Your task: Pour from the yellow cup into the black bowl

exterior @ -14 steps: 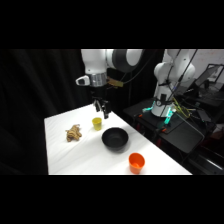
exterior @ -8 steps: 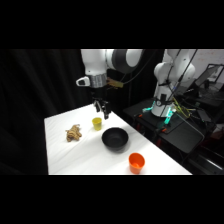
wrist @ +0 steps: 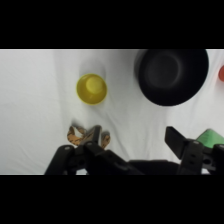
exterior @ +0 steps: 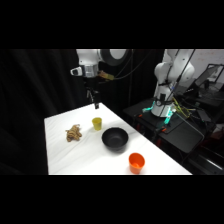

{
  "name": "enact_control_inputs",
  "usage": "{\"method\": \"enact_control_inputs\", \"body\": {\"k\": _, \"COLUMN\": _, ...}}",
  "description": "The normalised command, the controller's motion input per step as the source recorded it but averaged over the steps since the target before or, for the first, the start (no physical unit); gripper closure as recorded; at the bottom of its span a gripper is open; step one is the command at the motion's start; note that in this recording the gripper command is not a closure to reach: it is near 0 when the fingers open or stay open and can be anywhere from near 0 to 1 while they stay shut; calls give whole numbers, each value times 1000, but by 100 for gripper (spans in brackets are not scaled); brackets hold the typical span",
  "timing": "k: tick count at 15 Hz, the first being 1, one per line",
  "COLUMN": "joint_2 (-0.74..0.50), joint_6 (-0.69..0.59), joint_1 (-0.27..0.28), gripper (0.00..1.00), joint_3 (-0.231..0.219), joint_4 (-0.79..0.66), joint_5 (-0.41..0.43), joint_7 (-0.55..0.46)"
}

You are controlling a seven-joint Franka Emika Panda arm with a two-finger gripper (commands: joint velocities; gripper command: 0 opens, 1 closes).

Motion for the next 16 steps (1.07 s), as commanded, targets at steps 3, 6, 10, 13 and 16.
{"method": "enact_control_inputs", "body": {"k": 3, "joint_2": 220, "joint_6": 179, "joint_1": -50, "gripper": 0, "joint_3": -12, "joint_4": 88, "joint_5": 137, "joint_7": -98}}
{"method": "enact_control_inputs", "body": {"k": 6, "joint_2": 273, "joint_6": 282, "joint_1": -59, "gripper": 0, "joint_3": 18, "joint_4": 59, "joint_5": 242, "joint_7": -90}}
{"method": "enact_control_inputs", "body": {"k": 10, "joint_2": 227, "joint_6": 290, "joint_1": -116, "gripper": 0, "joint_3": 56, "joint_4": 42, "joint_5": 299, "joint_7": -126}}
{"method": "enact_control_inputs", "body": {"k": 13, "joint_2": 184, "joint_6": 218, "joint_1": -143, "gripper": 0, "joint_3": 83, "joint_4": 43, "joint_5": 251, "joint_7": -129}}
{"method": "enact_control_inputs", "body": {"k": 16, "joint_2": 164, "joint_6": 208, "joint_1": -110, "gripper": 0, "joint_3": 90, "joint_4": 20, "joint_5": 164, "joint_7": -64}}
